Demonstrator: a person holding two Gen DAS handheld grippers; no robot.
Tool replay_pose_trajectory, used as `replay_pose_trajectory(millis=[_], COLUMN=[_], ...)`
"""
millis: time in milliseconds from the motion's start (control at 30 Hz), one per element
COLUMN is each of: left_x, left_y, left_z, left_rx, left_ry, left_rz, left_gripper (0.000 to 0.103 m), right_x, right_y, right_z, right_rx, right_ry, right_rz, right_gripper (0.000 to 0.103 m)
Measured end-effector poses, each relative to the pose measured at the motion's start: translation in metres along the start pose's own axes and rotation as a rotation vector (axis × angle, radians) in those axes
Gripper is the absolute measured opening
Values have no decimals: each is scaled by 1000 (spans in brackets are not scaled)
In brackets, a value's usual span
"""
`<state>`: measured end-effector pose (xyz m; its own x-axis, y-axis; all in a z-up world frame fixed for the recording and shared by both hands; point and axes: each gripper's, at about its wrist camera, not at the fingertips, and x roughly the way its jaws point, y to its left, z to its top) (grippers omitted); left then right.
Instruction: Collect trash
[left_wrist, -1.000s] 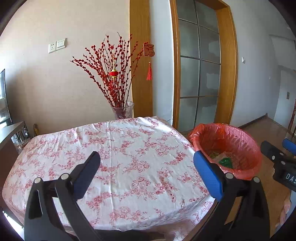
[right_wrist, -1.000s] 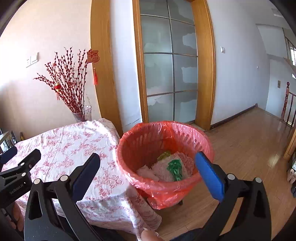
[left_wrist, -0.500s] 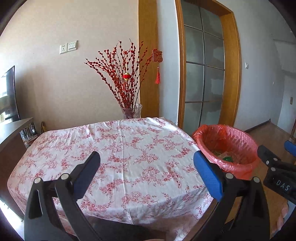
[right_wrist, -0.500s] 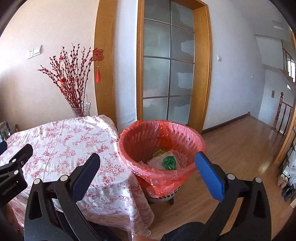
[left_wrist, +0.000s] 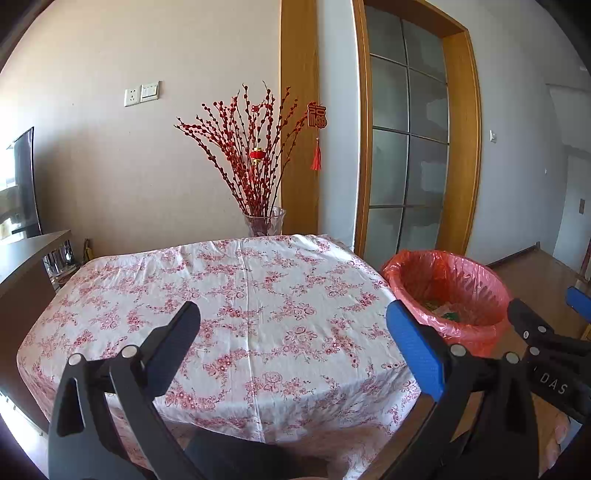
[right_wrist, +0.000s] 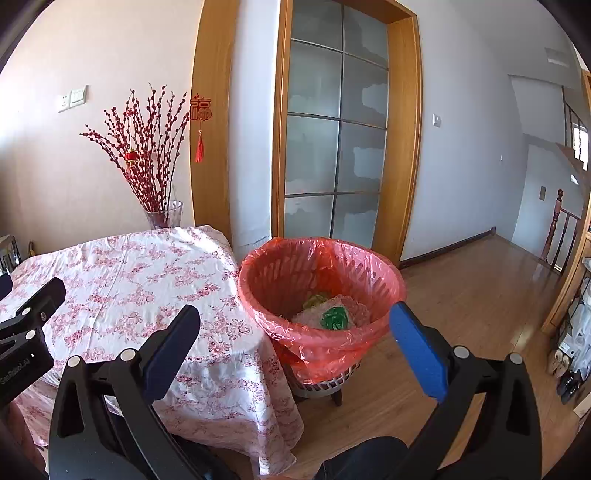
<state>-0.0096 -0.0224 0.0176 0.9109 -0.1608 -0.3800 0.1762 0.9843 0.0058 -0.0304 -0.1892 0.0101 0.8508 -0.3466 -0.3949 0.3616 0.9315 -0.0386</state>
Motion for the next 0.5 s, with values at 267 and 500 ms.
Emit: replay_pose_trajectory(millis=[267, 500], left_x=[3, 4], left_y=[-1, -2], left_z=[-3, -4], left_rx=[-4, -7], left_ry=[20, 31], left_rz=[-1, 3], left_gripper=[99, 99], right_x=[1, 3], right_y=[1, 1], right_z=[-2, -4], right_rx=[-1, -1], right_ry=[7, 20], right_rz=[-12, -9], right_gripper=[101, 101])
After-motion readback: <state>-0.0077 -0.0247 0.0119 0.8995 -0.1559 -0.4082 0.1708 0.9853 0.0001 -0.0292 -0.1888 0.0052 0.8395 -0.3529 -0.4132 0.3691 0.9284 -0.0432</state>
